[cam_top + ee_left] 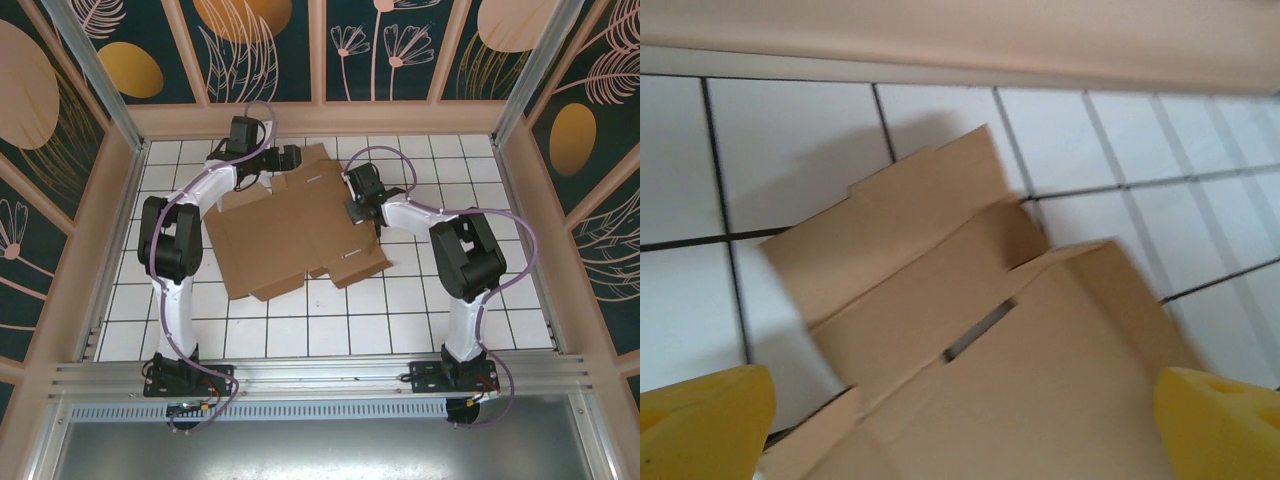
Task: Fold the paper box
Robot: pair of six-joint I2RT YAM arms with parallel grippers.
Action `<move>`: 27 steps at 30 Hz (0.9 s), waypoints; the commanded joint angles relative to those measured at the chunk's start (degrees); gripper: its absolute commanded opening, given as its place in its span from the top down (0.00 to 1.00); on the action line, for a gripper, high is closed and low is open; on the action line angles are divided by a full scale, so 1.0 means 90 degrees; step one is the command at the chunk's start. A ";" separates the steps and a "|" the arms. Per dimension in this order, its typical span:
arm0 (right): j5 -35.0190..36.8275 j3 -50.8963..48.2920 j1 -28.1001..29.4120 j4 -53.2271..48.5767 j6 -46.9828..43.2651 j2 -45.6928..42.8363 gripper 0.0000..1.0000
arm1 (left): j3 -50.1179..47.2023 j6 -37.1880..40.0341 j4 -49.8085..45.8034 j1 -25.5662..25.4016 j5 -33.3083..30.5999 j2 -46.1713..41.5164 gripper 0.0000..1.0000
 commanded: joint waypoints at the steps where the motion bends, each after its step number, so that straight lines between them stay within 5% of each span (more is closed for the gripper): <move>1: -0.0006 -0.0171 -0.0013 0.0082 -0.0112 -0.0288 1.00 | 0.0309 0.1462 -0.0881 0.0030 -0.0327 0.0310 0.06; 13: -0.0087 -0.0290 -0.0008 0.0121 0.0004 -0.0315 1.00 | 0.1250 0.1644 -0.1715 0.0068 0.0289 0.1289 0.08; 27: -0.0032 -0.0175 0.0002 0.0109 0.0035 -0.0198 1.00 | 0.0786 0.1789 -0.2211 0.0074 0.1476 0.0952 0.14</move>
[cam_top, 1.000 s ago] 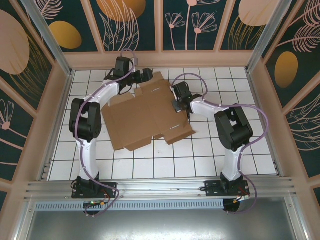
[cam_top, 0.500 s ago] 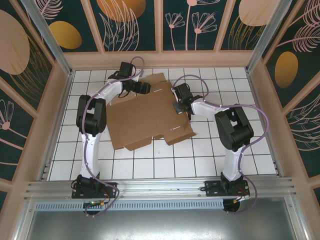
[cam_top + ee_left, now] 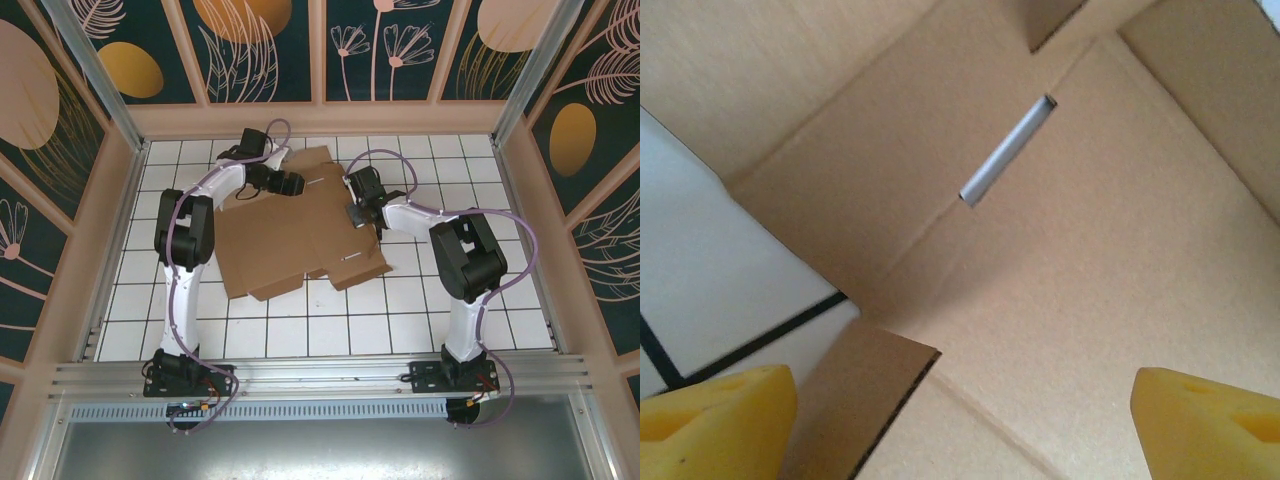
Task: Fold the paper box
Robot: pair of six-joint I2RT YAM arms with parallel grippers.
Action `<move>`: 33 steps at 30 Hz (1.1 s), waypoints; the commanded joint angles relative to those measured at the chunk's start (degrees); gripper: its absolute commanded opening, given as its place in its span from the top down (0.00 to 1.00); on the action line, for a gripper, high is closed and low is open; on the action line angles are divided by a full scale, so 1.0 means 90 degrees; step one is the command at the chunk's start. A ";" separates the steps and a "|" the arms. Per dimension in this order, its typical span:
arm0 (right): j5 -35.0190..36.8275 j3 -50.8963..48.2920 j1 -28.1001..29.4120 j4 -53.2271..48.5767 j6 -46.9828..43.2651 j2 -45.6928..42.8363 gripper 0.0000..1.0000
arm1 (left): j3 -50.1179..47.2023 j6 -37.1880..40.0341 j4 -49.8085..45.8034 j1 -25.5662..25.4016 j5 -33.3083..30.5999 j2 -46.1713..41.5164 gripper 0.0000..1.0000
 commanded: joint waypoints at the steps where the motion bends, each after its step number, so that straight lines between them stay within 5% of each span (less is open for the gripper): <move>1: -0.0019 0.0033 0.0008 0.0064 0.0031 -0.0141 1.00 | -0.0081 0.0170 -0.0448 0.0029 0.0344 -0.0171 0.14; 15: 0.0072 0.0040 0.0070 0.0037 0.0072 -0.0111 1.00 | 0.0236 -0.0595 -0.0754 0.0006 0.0002 0.0649 0.16; 21: 0.0115 0.0101 0.0070 0.0004 0.0111 -0.0094 1.00 | 0.0088 -0.0609 -0.0698 0.0005 -0.0144 0.0521 0.15; 27: -0.0046 0.0132 -0.0012 0.0007 0.0225 -0.0237 1.00 | -0.0509 -0.1271 0.0557 0.0007 0.0200 -0.0474 0.11; 33: -0.0673 -0.0015 -0.0291 0.0157 0.0515 -0.0428 0.67 | -0.1276 -0.1883 0.1730 0.0012 0.0270 -0.1354 0.10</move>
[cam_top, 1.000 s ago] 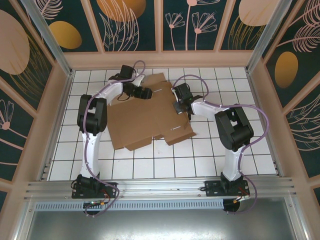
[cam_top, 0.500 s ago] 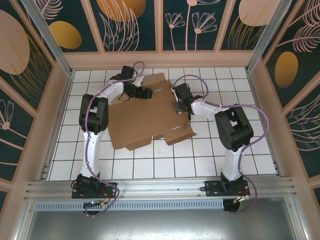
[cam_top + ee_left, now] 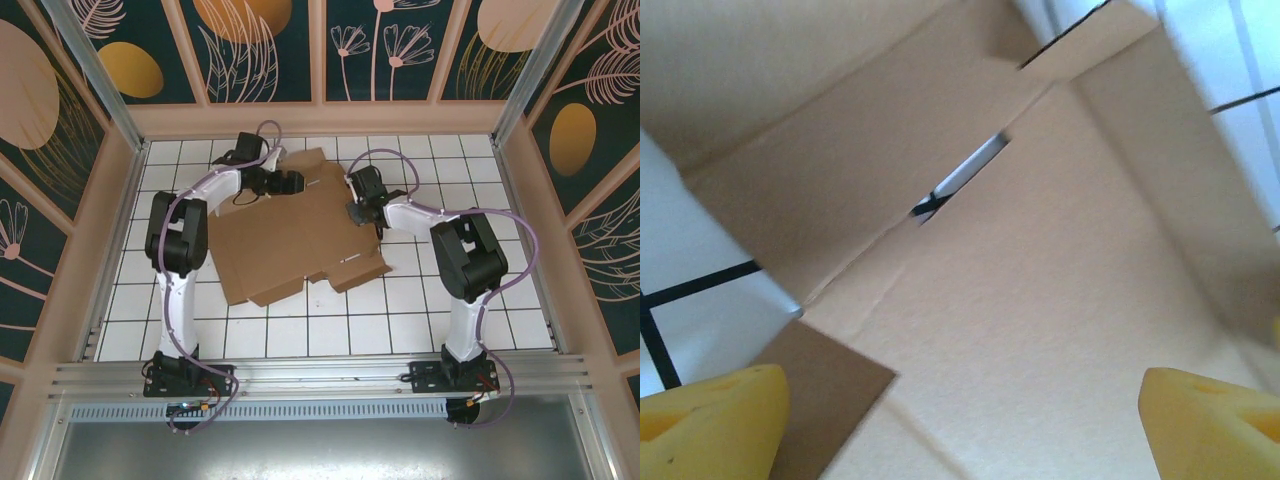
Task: Fold the paper box
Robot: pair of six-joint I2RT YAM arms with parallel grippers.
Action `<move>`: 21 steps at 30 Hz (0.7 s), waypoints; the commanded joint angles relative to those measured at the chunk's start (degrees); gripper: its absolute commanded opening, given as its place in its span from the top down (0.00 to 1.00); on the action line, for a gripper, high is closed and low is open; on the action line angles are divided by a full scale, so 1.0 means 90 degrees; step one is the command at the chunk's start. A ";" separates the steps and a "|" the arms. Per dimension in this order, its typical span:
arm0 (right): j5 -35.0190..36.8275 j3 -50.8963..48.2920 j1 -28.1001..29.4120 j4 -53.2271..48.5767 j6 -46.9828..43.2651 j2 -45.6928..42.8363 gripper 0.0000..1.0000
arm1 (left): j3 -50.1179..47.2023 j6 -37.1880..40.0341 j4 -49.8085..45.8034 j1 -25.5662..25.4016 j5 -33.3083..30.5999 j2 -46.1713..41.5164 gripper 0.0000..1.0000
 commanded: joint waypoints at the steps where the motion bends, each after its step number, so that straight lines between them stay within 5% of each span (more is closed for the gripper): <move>1: -0.0536 -0.0094 -0.0237 0.0234 0.0235 -0.0487 0.62 | -0.0270 -0.0466 0.0844 0.0020 0.0044 -0.0579 0.09; 9: -0.1562 -0.0427 -0.0656 0.0402 0.0279 -0.0864 0.34 | -0.1437 -0.0600 0.2130 0.0036 -0.0514 -0.1428 0.01; 21: -0.2077 0.0272 -0.0904 0.0098 0.0063 0.0018 0.49 | -0.3229 -0.1030 0.3672 0.0049 -0.0818 -0.2381 0.01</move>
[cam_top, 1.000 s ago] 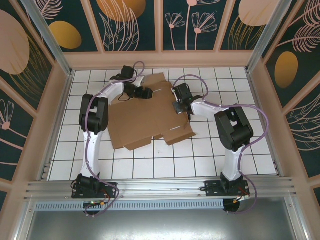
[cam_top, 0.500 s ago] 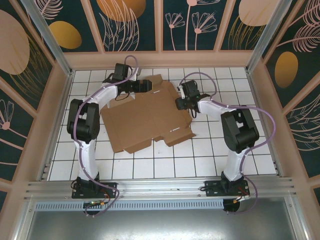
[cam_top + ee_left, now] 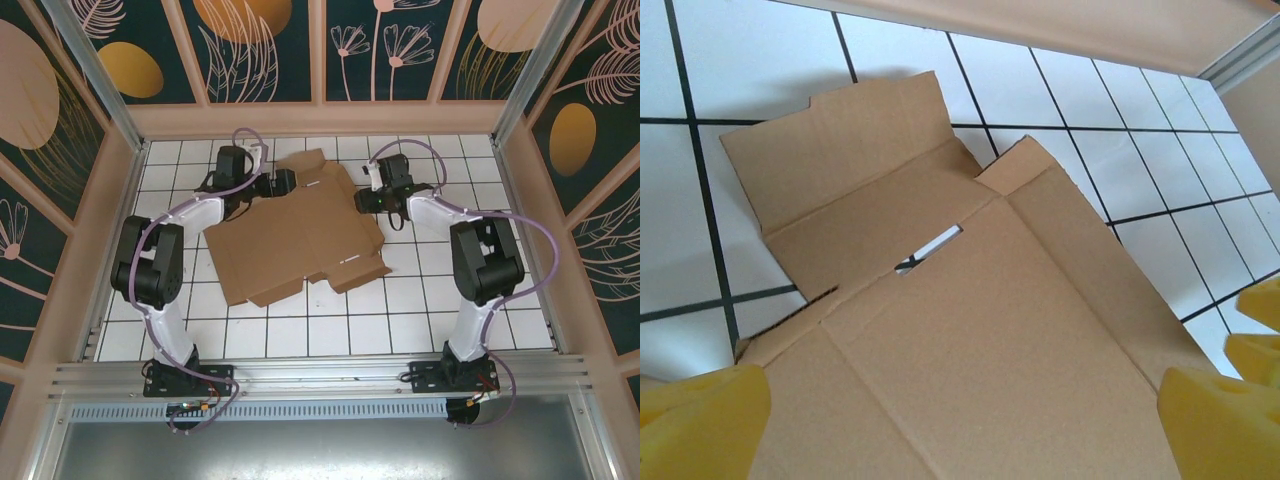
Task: Fold the paper box
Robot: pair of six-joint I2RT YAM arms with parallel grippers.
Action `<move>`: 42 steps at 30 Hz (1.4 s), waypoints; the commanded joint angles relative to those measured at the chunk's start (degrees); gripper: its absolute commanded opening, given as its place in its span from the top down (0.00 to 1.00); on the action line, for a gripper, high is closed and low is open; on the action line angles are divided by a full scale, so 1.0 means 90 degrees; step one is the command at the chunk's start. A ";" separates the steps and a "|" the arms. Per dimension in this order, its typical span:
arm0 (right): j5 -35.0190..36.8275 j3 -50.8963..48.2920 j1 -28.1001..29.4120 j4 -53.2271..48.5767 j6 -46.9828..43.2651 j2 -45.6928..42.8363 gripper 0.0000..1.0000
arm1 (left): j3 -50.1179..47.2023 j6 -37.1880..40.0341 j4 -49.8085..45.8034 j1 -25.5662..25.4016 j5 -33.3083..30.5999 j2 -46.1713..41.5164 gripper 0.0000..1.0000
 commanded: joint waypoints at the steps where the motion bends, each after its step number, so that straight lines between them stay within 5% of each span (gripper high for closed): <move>1: -0.0296 0.0361 -0.0067 -0.0197 -0.0164 0.0393 0.50 | -0.0287 -0.0234 0.0677 0.0045 -0.0044 -0.0307 0.01; 13: -0.0651 0.0562 -0.0130 -0.0273 -0.0291 0.0817 0.76 | -0.0634 -0.0439 0.0962 0.0041 0.0305 -0.0376 0.01; 25: -0.0776 0.0615 -0.0151 -0.0316 -0.0336 0.1074 0.78 | -0.0649 -0.0466 0.1032 0.0046 0.0444 -0.0337 0.01; 31: -0.0766 0.0632 -0.0153 -0.0355 -0.0370 0.1068 1.00 | -0.0636 -0.0456 0.1018 0.0038 0.0463 -0.0337 0.01; 38: -0.0516 0.0554 -0.0129 -0.0423 -0.0572 0.0803 1.00 | -0.0649 -0.0512 0.1076 0.0046 0.0410 -0.0401 0.01; 42: 0.0280 0.0515 0.0044 -0.0509 -0.0932 0.0592 1.00 | -0.0659 -0.0534 0.1066 0.0056 0.0161 -0.0526 0.01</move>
